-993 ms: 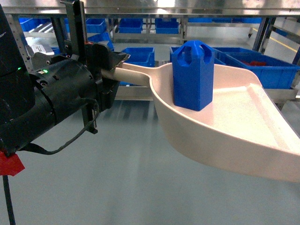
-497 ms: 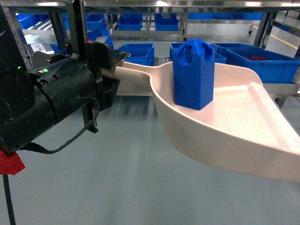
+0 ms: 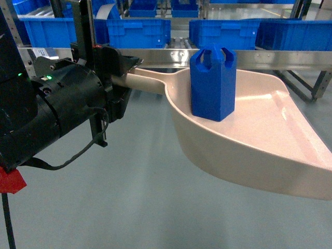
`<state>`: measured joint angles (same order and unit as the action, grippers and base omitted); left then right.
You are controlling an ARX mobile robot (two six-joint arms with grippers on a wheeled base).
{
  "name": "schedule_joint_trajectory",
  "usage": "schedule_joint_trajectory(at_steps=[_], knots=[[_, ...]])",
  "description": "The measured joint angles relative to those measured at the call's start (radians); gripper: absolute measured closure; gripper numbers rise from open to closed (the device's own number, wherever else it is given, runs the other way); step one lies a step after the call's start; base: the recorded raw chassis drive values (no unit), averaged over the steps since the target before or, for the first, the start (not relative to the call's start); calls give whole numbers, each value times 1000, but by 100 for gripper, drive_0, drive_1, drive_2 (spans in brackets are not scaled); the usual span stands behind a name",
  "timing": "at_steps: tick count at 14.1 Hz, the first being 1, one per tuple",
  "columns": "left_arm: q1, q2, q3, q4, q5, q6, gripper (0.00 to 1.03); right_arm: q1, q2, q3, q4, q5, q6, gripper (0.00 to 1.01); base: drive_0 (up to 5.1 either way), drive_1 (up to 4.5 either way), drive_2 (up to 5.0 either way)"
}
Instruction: Place part in tray to right shelf
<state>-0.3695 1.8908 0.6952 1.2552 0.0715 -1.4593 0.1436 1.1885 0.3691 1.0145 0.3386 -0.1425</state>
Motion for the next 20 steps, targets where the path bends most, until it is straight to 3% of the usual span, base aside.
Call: schedule_joint_trajectory(at_steps=[20], knots=[[0, 0, -1, -4, 0, 0, 90, 0, 0, 0, 0, -2, 0, 3, -172, -172, -172]])
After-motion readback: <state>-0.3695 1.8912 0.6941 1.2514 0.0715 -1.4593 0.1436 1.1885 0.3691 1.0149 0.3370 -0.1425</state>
